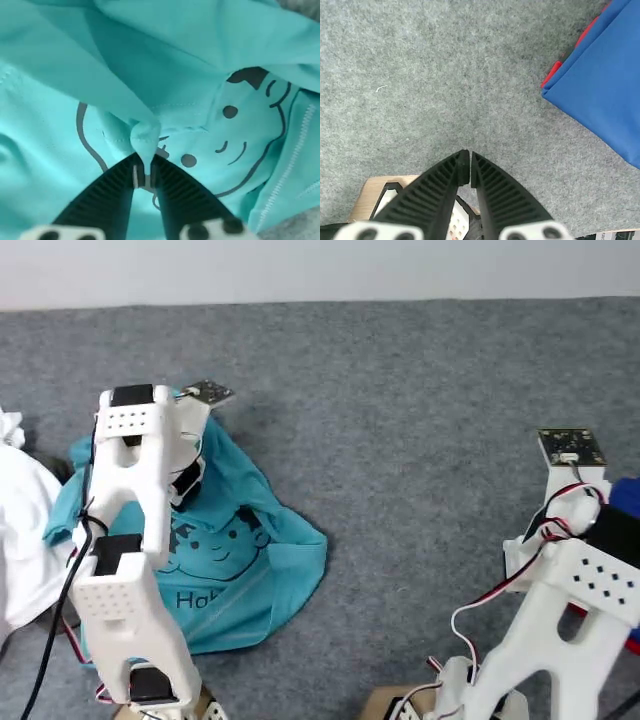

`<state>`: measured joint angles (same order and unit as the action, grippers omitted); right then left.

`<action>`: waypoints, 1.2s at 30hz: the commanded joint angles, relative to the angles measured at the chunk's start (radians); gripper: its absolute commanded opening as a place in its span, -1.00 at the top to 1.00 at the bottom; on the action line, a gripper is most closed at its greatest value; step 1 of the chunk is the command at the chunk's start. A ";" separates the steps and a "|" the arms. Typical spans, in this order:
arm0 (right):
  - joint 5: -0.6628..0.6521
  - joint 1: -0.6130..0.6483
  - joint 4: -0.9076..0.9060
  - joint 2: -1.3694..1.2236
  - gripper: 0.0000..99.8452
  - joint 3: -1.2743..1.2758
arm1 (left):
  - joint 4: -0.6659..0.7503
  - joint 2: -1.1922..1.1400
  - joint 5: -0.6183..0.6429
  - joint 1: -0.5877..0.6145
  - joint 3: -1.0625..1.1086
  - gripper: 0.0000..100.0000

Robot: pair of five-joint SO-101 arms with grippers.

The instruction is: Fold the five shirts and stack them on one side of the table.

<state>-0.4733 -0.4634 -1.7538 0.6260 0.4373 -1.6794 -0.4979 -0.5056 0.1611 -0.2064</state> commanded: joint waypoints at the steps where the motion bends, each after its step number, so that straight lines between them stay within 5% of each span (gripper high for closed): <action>1: -0.009 0.001 -0.012 0.018 0.98 -0.005 | -0.003 0.089 0.018 0.006 -0.025 0.82; 14: -0.009 0.002 -0.012 0.018 0.98 -0.003 | 0.008 0.149 -0.026 0.098 -0.093 0.66; 28: -0.005 0.197 -0.012 0.018 0.98 -0.003 | 0.235 0.009 -0.043 0.184 -0.091 0.66; 36: -0.005 0.199 -0.021 0.018 0.98 -0.005 | 0.321 -0.066 -0.041 0.195 -0.093 0.66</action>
<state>-0.4733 -0.2746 -1.7538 0.6260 0.4419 -1.3970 -0.5685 -0.5439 0.3391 -0.2647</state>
